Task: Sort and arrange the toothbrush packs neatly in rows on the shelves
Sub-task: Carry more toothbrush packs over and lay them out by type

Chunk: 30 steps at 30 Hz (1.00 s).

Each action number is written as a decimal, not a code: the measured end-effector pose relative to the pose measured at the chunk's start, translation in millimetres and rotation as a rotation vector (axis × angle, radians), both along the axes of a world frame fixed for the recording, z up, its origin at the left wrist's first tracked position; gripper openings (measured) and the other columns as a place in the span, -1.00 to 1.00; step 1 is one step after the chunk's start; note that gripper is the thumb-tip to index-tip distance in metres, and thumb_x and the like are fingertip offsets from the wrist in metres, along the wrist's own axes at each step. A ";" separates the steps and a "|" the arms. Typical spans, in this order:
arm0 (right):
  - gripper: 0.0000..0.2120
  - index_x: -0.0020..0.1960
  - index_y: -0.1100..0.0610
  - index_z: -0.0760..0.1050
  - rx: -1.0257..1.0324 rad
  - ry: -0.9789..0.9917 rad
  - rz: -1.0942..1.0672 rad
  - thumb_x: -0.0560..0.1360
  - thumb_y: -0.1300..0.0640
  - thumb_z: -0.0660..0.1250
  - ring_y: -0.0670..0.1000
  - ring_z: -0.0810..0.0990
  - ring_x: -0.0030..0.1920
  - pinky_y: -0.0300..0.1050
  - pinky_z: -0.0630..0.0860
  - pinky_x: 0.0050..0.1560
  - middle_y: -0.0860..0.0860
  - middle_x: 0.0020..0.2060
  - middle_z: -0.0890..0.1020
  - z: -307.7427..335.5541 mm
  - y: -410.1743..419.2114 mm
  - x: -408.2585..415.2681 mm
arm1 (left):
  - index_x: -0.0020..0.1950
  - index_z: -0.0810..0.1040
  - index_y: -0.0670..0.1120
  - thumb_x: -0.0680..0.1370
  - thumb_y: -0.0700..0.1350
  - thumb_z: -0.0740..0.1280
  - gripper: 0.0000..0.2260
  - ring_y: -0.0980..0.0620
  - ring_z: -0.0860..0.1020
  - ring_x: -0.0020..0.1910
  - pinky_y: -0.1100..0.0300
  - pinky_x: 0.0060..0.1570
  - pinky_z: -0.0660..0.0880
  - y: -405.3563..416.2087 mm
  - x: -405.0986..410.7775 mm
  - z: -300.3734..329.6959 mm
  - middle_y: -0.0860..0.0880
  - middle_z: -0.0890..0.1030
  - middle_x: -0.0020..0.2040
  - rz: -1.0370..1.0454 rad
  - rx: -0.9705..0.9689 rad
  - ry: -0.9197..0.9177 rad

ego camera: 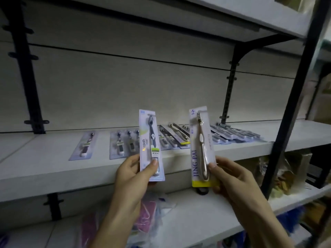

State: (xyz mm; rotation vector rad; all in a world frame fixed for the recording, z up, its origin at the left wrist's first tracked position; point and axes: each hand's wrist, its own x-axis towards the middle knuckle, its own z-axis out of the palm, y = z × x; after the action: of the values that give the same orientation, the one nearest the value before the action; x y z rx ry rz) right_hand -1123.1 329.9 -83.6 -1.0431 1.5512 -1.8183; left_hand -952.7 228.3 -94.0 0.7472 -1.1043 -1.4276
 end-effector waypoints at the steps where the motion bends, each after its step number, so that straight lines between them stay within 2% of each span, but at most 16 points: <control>1: -0.87 0.01 0.08 0.64 0.003 -0.002 0.016 0.48 0.16 0.38 0.04 0.53 -0.26 -0.08 0.39 -0.32 0.12 -0.18 0.69 -1.6 -1.3 -5.5 | -0.02 0.57 -0.10 0.47 -0.30 0.39 -0.85 0.09 0.62 -0.34 0.15 -0.28 0.56 1.2 -3.0 -0.8 0.01 0.70 -0.22 0.017 0.004 -0.007; 4: -0.88 -0.01 0.08 0.65 -0.009 -0.020 0.046 0.48 0.15 0.38 0.09 0.55 -0.23 -0.03 0.37 -0.28 0.13 -0.16 0.70 -1.7 -9.4 -18.0 | 0.02 0.58 -0.12 0.47 -0.29 0.39 -0.84 0.07 0.64 -0.28 0.23 -0.34 0.57 -2.5 -8.5 2.5 -0.02 0.71 -0.17 0.047 -0.005 -0.024; 8: -0.89 -0.02 0.09 0.65 -0.054 -0.060 0.062 0.48 0.15 0.38 0.13 0.37 -0.24 -0.10 0.21 -0.27 0.25 -0.14 0.65 1.6 -29.0 -33.9 | 0.06 0.59 -0.13 0.48 -0.26 0.40 -0.83 0.04 0.66 -0.23 0.23 -0.36 0.55 -18.3 -16.1 8.7 -0.04 0.71 -0.14 0.083 -0.047 -0.045; 11: -0.85 0.02 0.08 0.64 -0.062 -0.043 0.073 0.47 0.10 0.38 0.13 0.44 -0.24 -0.07 0.30 -0.28 0.18 -0.14 0.68 8.4 -45.8 -40.6 | 0.05 0.59 -0.14 0.48 -0.26 0.40 -0.83 0.03 0.66 -0.21 0.28 -0.38 0.54 -33.2 -18.1 15.0 -0.05 0.70 -0.13 0.106 -0.062 -0.037; 13: -0.85 0.03 0.10 0.64 -0.064 -0.020 0.079 0.48 0.12 0.38 0.09 0.50 -0.24 -0.06 0.36 -0.31 0.14 -0.15 0.69 13.4 -58.1 -41.2 | 0.03 0.60 -0.14 0.47 -0.24 0.41 -0.85 0.07 0.66 -0.24 0.29 -0.37 0.54 -46.6 -15.3 18.4 -0.04 0.70 -0.15 0.144 -0.077 -0.043; 16: -0.89 -0.02 0.16 0.63 -0.099 -0.010 0.104 0.49 0.20 0.35 -0.07 0.52 -0.33 -0.15 0.34 -0.40 0.14 -0.23 0.68 20.3 -78.2 -40.0 | 0.01 0.59 -0.12 0.46 -0.23 0.42 -0.86 0.11 0.66 -0.28 0.26 -0.35 0.53 -67.3 -8.4 21.4 0.00 0.70 -0.20 0.203 -0.109 -0.063; 19: -0.89 -0.02 0.16 0.62 -0.108 -0.035 0.129 0.50 0.21 0.34 -0.12 0.54 -0.37 -0.16 0.33 -0.40 0.13 -0.23 0.69 24.1 -99.6 -35.1 | 0.01 0.55 -0.08 0.46 -0.24 0.42 -0.83 0.16 0.64 -0.31 0.32 -0.43 0.52 -86.7 -2.2 23.0 0.01 0.69 -0.19 0.248 -0.159 -0.090; 22: -0.88 0.00 0.18 0.61 -0.107 -0.036 0.139 0.51 0.21 0.33 -0.12 0.53 -0.36 -0.18 0.33 -0.41 0.15 -0.23 0.68 22.4 -121.4 -32.8 | 0.11 0.50 -0.06 0.46 -0.22 0.43 -0.74 0.07 0.66 -0.22 0.23 -0.39 0.55 -105.4 0.0 23.2 -0.02 0.68 -0.11 0.255 -0.166 -0.133; 24: -0.88 -0.01 0.20 0.62 -0.112 -0.029 0.136 0.51 0.22 0.33 -0.12 0.50 -0.36 -0.21 0.32 -0.43 0.12 -0.28 0.65 19.4 -132.4 -32.2 | 0.11 0.46 -0.03 0.46 -0.24 0.43 -0.71 0.03 0.66 -0.24 0.14 -0.35 0.58 -114.5 -0.8 24.0 -0.06 0.69 -0.12 0.237 -0.159 -0.162; 27: -0.90 -0.05 0.20 0.62 -0.113 -0.034 0.127 0.51 0.23 0.33 -0.11 0.50 -0.37 -0.20 0.32 -0.44 0.06 -0.34 0.65 18.6 -145.2 -32.7 | 0.06 0.42 0.04 0.47 -0.28 0.41 -0.70 0.06 0.64 -0.32 0.24 -0.46 0.53 -122.1 -5.6 26.9 -0.10 0.66 -0.08 0.188 -0.180 -0.242; 30: -0.88 -0.01 0.22 0.60 -0.104 -0.021 0.134 0.50 0.22 0.33 -0.06 0.48 -0.38 -0.18 0.33 -0.44 0.09 -0.31 0.67 21.9 -156.2 -33.2 | 0.14 0.42 -0.04 0.48 -0.24 0.42 -0.69 0.05 0.58 -0.50 0.30 -0.54 0.43 -127.5 -12.2 29.2 -0.19 0.64 -0.13 0.147 -0.187 -0.334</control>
State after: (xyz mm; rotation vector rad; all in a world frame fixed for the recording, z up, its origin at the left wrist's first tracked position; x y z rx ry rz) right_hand -1156.3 173.7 -61.6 -1.1434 1.3533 -1.8272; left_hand -964.9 100.8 -64.9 0.9324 -1.3869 -1.0825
